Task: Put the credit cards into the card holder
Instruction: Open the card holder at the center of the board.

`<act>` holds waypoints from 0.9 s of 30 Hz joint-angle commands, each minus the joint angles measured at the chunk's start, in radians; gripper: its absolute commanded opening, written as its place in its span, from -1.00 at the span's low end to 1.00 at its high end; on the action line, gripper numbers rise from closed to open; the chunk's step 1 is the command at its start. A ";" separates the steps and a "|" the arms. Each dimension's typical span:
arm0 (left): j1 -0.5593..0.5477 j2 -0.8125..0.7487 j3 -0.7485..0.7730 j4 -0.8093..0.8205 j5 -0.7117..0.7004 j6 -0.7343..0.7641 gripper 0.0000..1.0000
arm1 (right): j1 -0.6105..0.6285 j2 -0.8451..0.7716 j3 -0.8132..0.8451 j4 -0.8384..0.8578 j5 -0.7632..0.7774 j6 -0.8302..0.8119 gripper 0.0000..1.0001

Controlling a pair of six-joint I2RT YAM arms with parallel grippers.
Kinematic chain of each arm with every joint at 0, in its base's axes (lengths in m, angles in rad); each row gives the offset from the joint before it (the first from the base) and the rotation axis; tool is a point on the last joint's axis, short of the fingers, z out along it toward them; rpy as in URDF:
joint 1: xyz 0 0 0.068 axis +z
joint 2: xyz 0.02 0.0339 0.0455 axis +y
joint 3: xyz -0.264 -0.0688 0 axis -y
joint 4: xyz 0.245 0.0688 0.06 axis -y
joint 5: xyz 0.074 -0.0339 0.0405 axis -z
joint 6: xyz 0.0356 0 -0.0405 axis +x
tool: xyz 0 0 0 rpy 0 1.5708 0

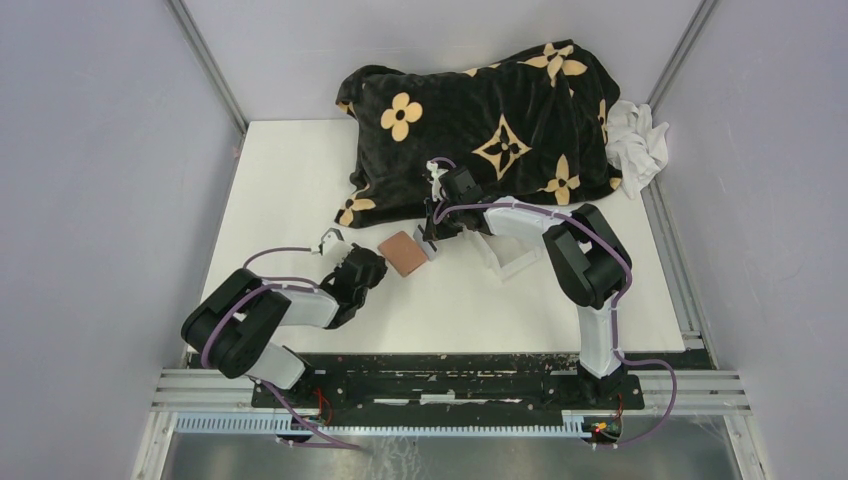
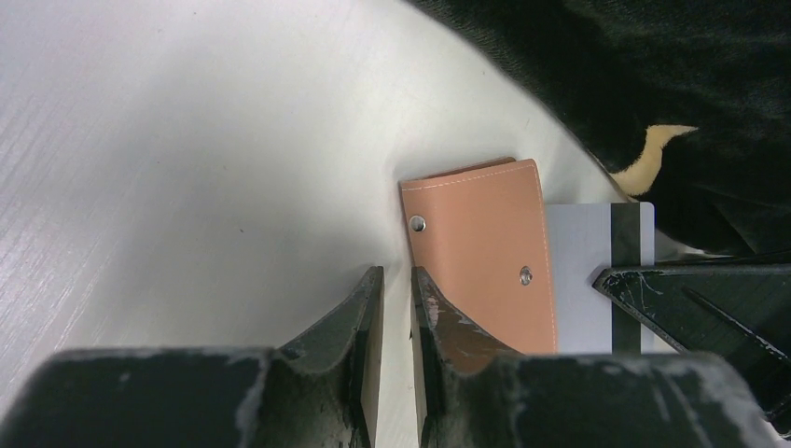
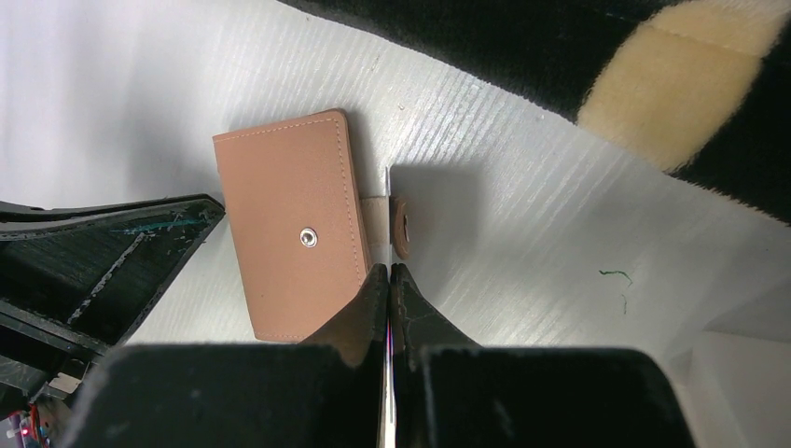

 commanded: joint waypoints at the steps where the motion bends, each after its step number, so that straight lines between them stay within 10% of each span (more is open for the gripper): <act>1: 0.006 0.002 -0.004 -0.003 -0.037 -0.011 -0.53 | -0.005 -0.048 -0.007 0.038 -0.008 0.006 -0.98; 27: 0.005 0.026 -0.049 -0.001 -0.034 -0.113 -0.66 | -0.006 -0.067 -0.030 0.082 -0.045 0.039 -0.98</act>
